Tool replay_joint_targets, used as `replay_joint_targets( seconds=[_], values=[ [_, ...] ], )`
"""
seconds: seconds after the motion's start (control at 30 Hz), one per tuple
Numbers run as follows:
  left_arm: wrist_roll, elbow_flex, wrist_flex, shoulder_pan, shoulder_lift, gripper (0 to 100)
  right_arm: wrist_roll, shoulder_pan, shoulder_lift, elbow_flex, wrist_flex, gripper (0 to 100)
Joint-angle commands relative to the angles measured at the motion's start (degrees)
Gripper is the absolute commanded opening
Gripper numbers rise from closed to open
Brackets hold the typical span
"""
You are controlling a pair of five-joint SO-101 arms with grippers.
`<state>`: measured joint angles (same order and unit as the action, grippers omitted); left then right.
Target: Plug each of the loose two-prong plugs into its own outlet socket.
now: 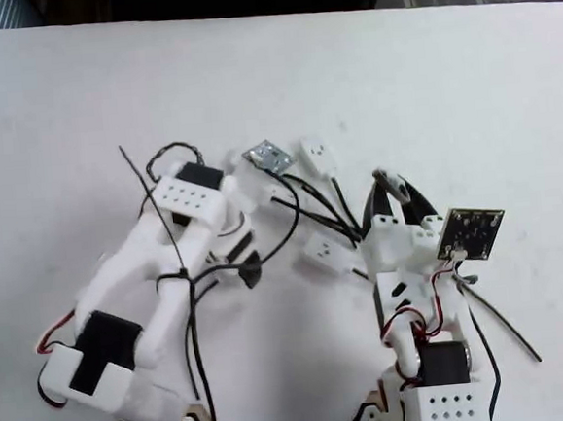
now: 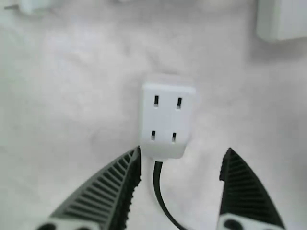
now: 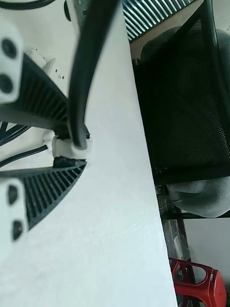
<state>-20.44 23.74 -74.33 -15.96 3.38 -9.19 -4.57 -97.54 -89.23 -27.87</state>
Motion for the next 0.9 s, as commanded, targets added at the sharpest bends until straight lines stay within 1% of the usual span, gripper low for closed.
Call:
replay_joint_targets(
  seconds=[0.0, 0.1, 0.27, 0.37, 0.5, 0.57, 0.67, 0.8, 0.87],
  values=[
    [-1.58, -2.46, -2.11, 1.89, -9.19, 23, 4.22, -2.07, -0.31, 0.53, 0.48, 1.7],
    [-2.02, -2.20, -3.69, 4.44, -17.80, 23, 6.24, -4.26, -0.22, 1.32, -2.24, 1.7],
    [-1.49, -0.97, -5.71, 13.05, -30.37, 23, 10.29, -9.19, -0.22, 4.84, -8.04, 1.7],
    [-1.49, 3.87, -5.45, 17.63, -35.38, 23, 11.87, -13.32, -0.13, 7.47, -11.38, 1.7],
    [-1.49, 13.36, -1.05, 23.52, -41.10, 23, 13.89, -20.26, 1.19, 10.73, -15.16, 1.7],
    [-1.49, 18.02, 2.37, 26.07, -44.00, 23, 14.15, -23.43, 4.97, 12.66, -16.22, 1.7],
    [-1.49, 24.44, 6.51, 28.97, -48.13, 23, 14.24, -26.95, 14.81, 16.18, -16.40, 1.7],
    [-1.41, 31.65, 10.46, 31.25, -52.35, 23, 17.76, -30.64, 29.05, 22.07, -16.13, 1.7],
    [-1.41, 34.99, 12.75, 32.40, -53.67, 23, 18.20, -32.22, 34.59, 24.70, -16.04, 1.7]
  ],
)
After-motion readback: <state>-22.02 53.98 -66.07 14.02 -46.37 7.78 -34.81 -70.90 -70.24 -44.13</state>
